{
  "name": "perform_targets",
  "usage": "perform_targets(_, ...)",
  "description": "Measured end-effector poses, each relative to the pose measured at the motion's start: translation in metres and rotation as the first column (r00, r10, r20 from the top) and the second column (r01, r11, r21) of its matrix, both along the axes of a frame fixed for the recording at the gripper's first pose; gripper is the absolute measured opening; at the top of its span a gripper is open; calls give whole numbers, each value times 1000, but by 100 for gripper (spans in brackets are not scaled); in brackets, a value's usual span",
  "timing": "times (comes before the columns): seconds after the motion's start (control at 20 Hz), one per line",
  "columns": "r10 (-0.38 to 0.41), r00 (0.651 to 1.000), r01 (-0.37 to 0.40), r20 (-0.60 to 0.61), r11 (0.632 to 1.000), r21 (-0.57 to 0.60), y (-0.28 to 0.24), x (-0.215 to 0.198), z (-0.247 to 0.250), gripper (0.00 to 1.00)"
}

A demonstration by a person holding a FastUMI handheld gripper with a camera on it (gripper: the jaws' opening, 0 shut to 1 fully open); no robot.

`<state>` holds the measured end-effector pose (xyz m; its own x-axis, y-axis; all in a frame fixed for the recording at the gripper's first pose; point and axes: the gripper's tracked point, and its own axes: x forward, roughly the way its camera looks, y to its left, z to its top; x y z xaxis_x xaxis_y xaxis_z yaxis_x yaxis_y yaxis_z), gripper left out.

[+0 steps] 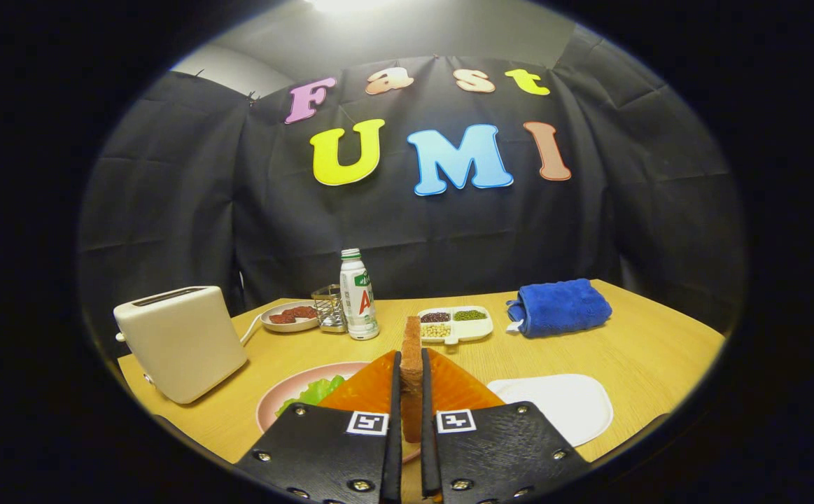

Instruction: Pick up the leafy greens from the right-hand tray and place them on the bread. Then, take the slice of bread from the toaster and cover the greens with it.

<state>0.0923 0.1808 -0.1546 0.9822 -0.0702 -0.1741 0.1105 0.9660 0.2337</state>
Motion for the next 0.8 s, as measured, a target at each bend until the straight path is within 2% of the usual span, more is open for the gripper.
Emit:
perform_targets(0.25,27,1000,-27,-1,997,-69,18,0,-3,11)
perform_targets(0.8,185,980,-193,-76,975,-110,85,8,-23,11)
